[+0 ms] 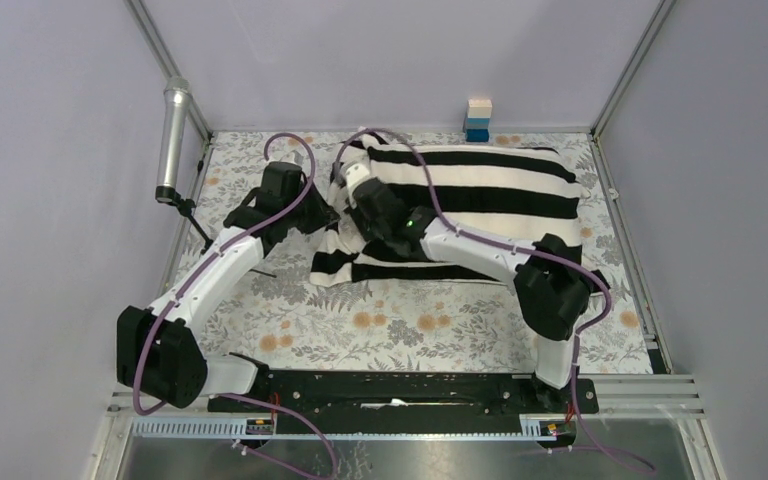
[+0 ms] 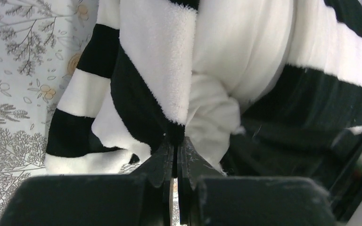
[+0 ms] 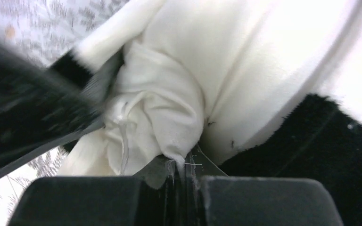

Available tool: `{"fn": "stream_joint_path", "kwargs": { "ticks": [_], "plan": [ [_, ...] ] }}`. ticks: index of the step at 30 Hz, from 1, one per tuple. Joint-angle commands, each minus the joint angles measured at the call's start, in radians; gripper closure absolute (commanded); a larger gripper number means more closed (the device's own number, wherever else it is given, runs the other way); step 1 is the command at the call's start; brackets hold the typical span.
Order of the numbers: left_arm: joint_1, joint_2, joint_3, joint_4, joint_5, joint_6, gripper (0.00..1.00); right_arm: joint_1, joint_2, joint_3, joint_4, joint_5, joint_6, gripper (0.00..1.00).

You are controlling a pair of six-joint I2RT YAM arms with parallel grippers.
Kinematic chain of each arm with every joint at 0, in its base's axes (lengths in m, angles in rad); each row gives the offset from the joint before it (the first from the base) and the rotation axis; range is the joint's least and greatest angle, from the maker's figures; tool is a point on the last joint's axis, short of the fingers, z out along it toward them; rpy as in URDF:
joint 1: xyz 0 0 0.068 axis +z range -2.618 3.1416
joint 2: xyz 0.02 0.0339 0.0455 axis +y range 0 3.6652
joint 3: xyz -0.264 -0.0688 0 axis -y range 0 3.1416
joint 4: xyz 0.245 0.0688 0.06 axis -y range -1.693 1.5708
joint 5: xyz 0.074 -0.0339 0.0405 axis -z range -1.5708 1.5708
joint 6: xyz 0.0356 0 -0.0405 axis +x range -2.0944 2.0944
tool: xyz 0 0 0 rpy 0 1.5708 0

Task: Put the pillow into the pillowcase
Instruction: Stuff the pillow into the pillowcase.

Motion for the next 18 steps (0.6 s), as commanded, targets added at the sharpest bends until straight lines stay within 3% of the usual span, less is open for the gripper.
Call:
{"fn": "stream_joint_path", "kwargs": {
  "ticks": [1,5,9,14,18],
  "plan": [
    [-0.005,-0.082,0.083,0.020,0.104,0.056,1.00,-0.137,0.032,0.150,-0.149,-0.053,0.187,1.00],
    [-0.015,-0.110,0.129,0.025,0.168,0.103,1.00,-0.141,0.123,0.282,-0.229,-0.205,0.232,1.00],
    [-0.063,-0.099,0.248,0.044,0.228,0.137,1.00,-0.139,0.219,0.348,-0.247,-0.264,0.279,1.00],
    [-0.161,-0.053,0.379,0.100,0.242,0.161,1.00,-0.139,0.327,0.413,-0.253,-0.267,0.345,1.00],
    [-0.228,-0.036,0.391,0.190,0.258,0.105,1.00,-0.142,0.384,0.408,-0.213,-0.230,0.429,1.00]
  ]
}}
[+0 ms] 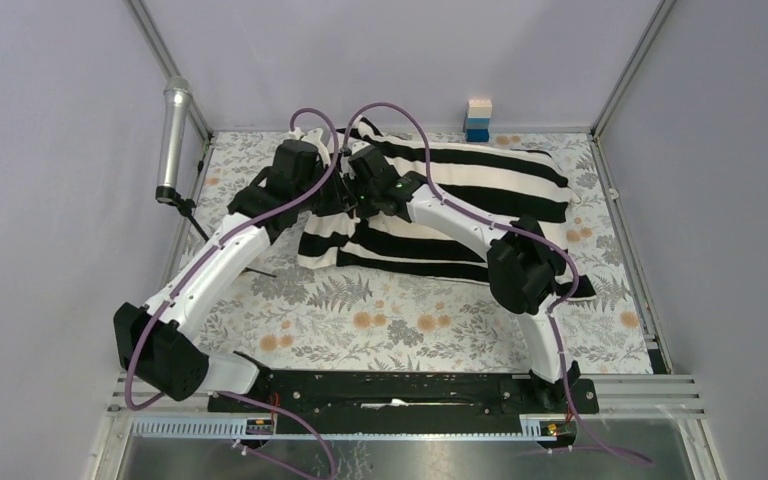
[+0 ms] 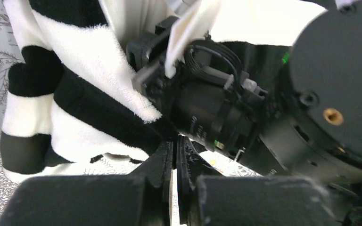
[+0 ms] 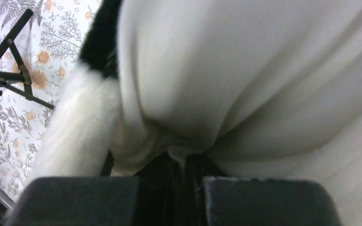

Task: Put the pillow into the pillowcase
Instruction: Stuff the pillow into the pillowcase.

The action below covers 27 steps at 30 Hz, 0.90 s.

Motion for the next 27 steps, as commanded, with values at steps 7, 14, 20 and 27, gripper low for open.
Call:
{"fn": "stream_joint_path", "kwargs": {
  "ticks": [7,14,20,27],
  "plan": [
    [-0.118,-0.162,-0.131,0.481,0.119,-0.191,1.00,-0.032,0.027,-0.222,0.363,-0.180,0.225,0.73],
    [0.004,-0.278,-0.407,0.566,0.130,-0.269,1.00,-0.039,-0.247,-0.395,0.448,-0.176,0.254,0.24],
    [0.060,-0.389,-0.521,0.482,0.091,-0.302,1.00,-0.038,-0.339,-0.394,0.422,-0.217,0.227,0.31],
    [0.095,-0.441,-0.505,0.403,0.072,-0.289,1.00,0.008,-0.360,-0.307,0.202,-0.015,0.032,0.17]
  ]
}}
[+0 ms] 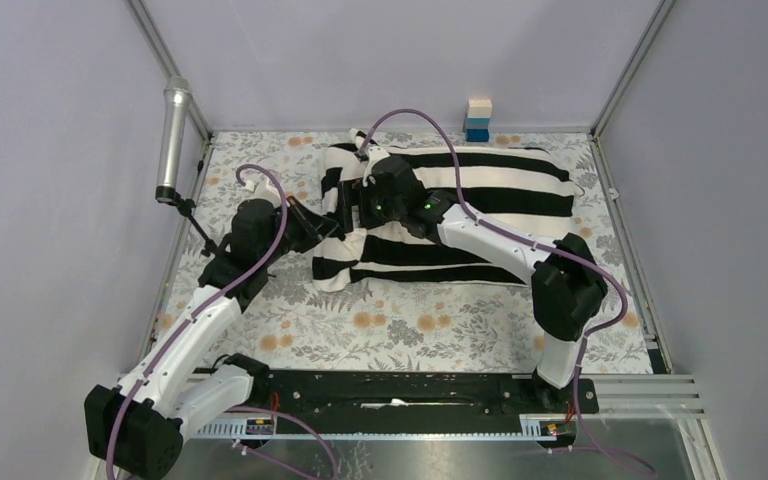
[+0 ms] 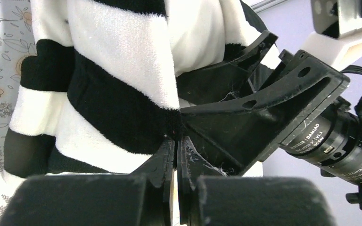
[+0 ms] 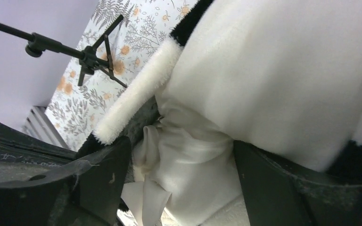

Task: Put the pillow into the pillowcase
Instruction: Stuff the pillow into the pillowcase.

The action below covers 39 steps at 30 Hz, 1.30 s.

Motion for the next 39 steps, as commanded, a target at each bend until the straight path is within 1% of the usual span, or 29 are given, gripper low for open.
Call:
{"fn": "stream_joint_path", "kwargs": {
  "ticks": [1,3,5,7,8,9,11,13,14,16,18,20,21,25,27,29,31,33,34,35,37,39],
  "plan": [
    [0.002,-0.050,0.033,0.021,0.034,-0.010,1.00,0.004,-0.075,0.048,-0.062,0.110,-0.108,0.24],
    [0.002,-0.050,0.039,0.008,0.028,-0.009,1.00,0.005,-0.089,0.054,-0.066,0.064,-0.110,0.41],
    [0.002,-0.047,0.052,-0.022,0.009,-0.005,1.00,0.007,-0.095,0.070,-0.084,0.033,-0.097,0.61],
    [0.003,-0.047,0.065,-0.038,0.002,0.002,1.00,0.008,-0.093,0.074,-0.105,0.012,-0.079,0.77],
    [0.003,-0.045,0.071,-0.035,0.006,0.003,1.00,0.007,-0.083,0.074,-0.112,-0.009,-0.066,0.83],
    [0.003,-0.037,0.079,-0.032,0.011,0.007,1.00,0.006,-0.068,0.074,-0.121,-0.037,-0.050,0.88],
    [0.003,-0.019,0.099,-0.016,0.029,0.025,1.00,0.008,-0.021,0.068,-0.126,-0.104,-0.020,0.91],
    [0.004,-0.010,0.116,0.022,0.046,0.036,1.00,0.008,0.037,0.051,-0.109,-0.166,0.030,0.99],
    [0.003,-0.004,0.130,0.033,0.053,0.044,1.00,0.008,0.070,0.038,-0.094,-0.221,0.050,1.00],
    [0.003,0.032,0.195,0.032,0.073,0.079,1.00,0.012,0.119,0.004,-0.030,-0.289,0.104,1.00],
    [0.002,0.067,0.249,0.039,0.111,0.086,1.00,0.013,0.192,0.017,-0.019,-0.273,0.128,1.00],
    [-0.018,0.083,0.276,0.075,0.140,0.068,1.00,0.013,0.269,0.074,-0.067,-0.187,0.121,1.00],
    [-0.043,0.084,0.287,0.091,0.132,0.060,1.00,0.013,0.307,0.096,-0.082,-0.132,0.123,1.00],
    [-0.187,0.087,0.324,0.142,0.085,0.040,1.00,0.022,0.433,0.154,-0.131,0.073,0.147,1.00],
    [-0.232,0.086,0.341,0.155,0.060,0.038,1.00,0.036,0.484,0.155,-0.138,0.162,0.148,1.00],
    [-0.247,0.080,0.337,0.168,0.058,0.033,1.00,0.043,0.501,0.119,-0.126,0.219,0.159,1.00],
    [-0.248,0.065,0.304,0.166,0.053,0.033,1.00,0.031,0.479,0.046,-0.064,0.191,0.174,1.00],
    [-0.248,0.039,0.228,0.168,0.047,0.019,1.00,0.006,0.407,-0.050,0.044,0.108,0.184,0.98],
    [-0.248,0.019,0.160,0.168,0.044,0.011,1.00,-0.006,0.355,-0.099,0.120,0.076,0.192,0.94],
    [-0.248,-0.001,0.105,0.168,0.033,0.002,1.00,-0.017,0.303,-0.134,0.157,0.044,0.191,0.90],
    [-0.248,-0.055,-0.009,0.167,0.010,-0.016,1.00,-0.031,0.205,-0.154,0.162,0.002,0.171,0.80],
    [-0.248,-0.109,-0.079,0.137,-0.001,-0.018,1.00,-0.032,0.134,-0.132,0.125,-0.018,0.136,0.71]
  ]
}}
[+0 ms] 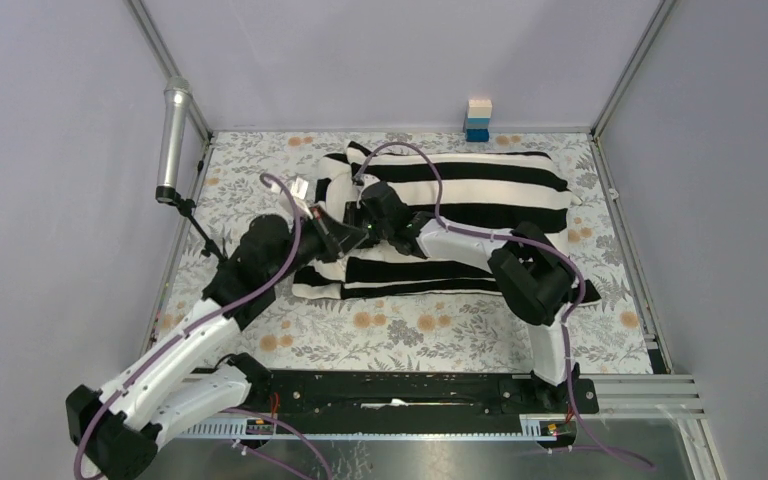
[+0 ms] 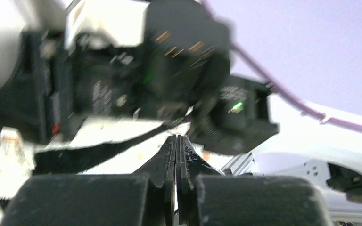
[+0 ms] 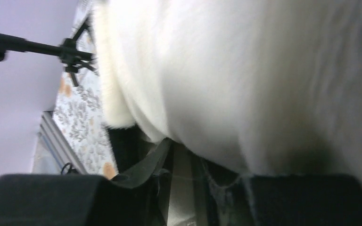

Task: Put the pillow into the pillowcase
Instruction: Stuff the pillow into the pillowcase.

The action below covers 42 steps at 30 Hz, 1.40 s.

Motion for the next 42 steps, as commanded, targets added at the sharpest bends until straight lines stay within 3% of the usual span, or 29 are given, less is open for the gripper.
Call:
{"fn": "stream_joint_path", "kwargs": {
  "ticks": [1,4,8,13,16,21,25,31,34,36,37,39,42],
  "plan": [
    [0.000,-0.103,-0.160,0.054,0.018,-0.048,1.00,-0.059,-0.105,-0.038,-0.109,0.007,-0.057,0.68],
    [0.000,-0.183,-0.207,0.009,-0.030,-0.052,1.00,-0.061,-0.172,-0.016,-0.164,0.005,-0.073,0.65],
    [0.002,-0.182,-0.098,-0.170,-0.251,-0.016,1.00,-0.060,-0.249,-0.031,-0.167,0.011,-0.062,0.64],
    [0.004,-0.004,0.147,-0.376,-0.528,0.026,0.65,-0.042,-0.348,-0.046,-0.181,0.090,-0.088,0.59],
    [0.036,0.118,0.247,-0.396,-0.582,0.053,0.57,0.005,-0.375,0.036,-0.260,0.227,-0.188,0.47],
    [0.152,0.236,0.314,-0.349,-0.541,0.073,0.54,0.014,-0.292,0.218,-0.420,0.464,-0.298,0.16],
    [0.290,0.299,0.341,-0.326,-0.410,0.082,0.49,0.014,-0.166,0.324,-0.487,0.611,-0.354,0.03],
    [0.347,0.354,0.326,-0.261,-0.254,0.113,0.44,0.029,-0.007,0.397,-0.445,0.543,-0.374,0.01],
    [0.352,0.386,0.318,-0.243,-0.174,0.117,0.42,0.046,0.034,0.352,-0.439,0.570,-0.365,0.00],
    [0.352,0.400,0.309,-0.241,-0.147,0.115,0.42,0.046,0.023,0.266,-0.430,0.557,-0.329,0.11],
    [0.351,0.405,0.301,-0.239,-0.134,0.116,0.43,0.046,0.002,0.193,-0.391,0.533,-0.304,0.23],
    [0.349,0.409,0.269,-0.223,-0.117,0.116,0.45,0.046,-0.049,0.042,-0.286,0.466,-0.238,0.59],
    [0.329,0.417,0.234,-0.221,-0.147,0.134,0.46,0.046,-0.081,-0.083,-0.213,0.417,-0.172,0.78]
  ]
}}
